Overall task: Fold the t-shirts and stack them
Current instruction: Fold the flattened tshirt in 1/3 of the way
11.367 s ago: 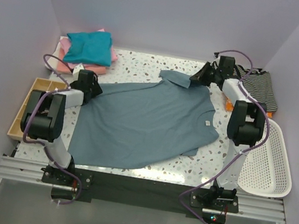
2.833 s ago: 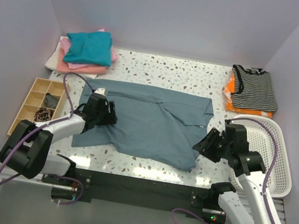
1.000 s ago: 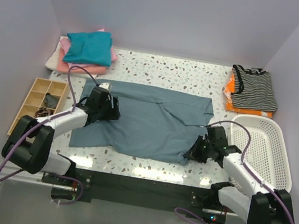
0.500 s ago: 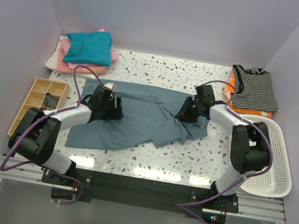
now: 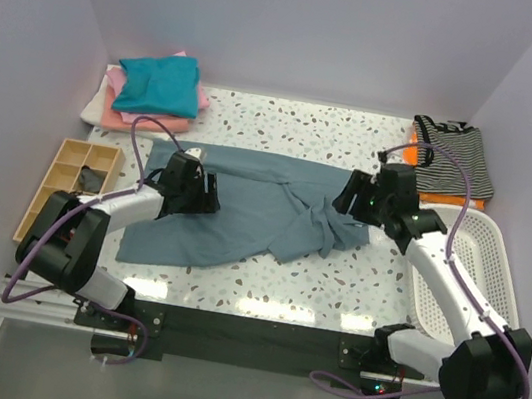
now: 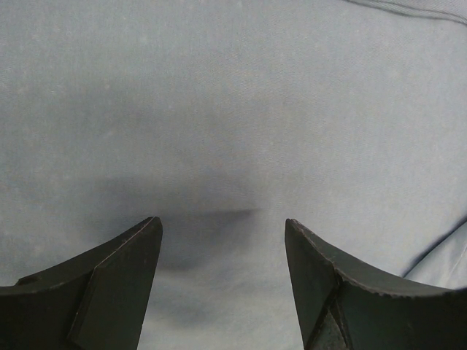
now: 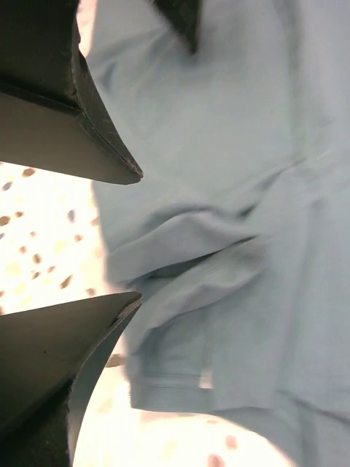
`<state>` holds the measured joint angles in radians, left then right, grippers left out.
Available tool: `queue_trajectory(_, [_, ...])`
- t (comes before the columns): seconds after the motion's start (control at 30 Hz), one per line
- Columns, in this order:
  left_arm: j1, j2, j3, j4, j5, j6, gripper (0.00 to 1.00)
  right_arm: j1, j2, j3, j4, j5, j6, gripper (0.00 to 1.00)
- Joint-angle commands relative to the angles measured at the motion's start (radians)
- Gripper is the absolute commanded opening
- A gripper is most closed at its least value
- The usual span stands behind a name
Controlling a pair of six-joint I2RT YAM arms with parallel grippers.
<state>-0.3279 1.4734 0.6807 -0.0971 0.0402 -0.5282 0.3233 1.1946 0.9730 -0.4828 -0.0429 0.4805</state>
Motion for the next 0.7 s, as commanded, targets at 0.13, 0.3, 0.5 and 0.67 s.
queue_trajectory(0.13, [-0.002,-0.025,-0.012,0.046,-0.031,0.014,0.73,0.115,-0.128,-0.331,0.030,0.021,0.119,0.64])
queue_trajectory(0.3, [-0.003,-0.036,-0.027,0.042,-0.039,0.014,0.73,0.158,-0.159,-0.456,0.156,0.040,0.164,0.64])
queue_trajectory(0.5, [-0.003,-0.050,-0.041,0.042,-0.037,0.010,0.73,0.171,-0.109,-0.497,0.265,0.058,0.155,0.64])
queue_trajectory(0.67, [-0.003,-0.061,-0.049,0.040,-0.072,0.008,0.73,0.172,-0.061,-0.497,0.325,0.110,0.125,0.61])
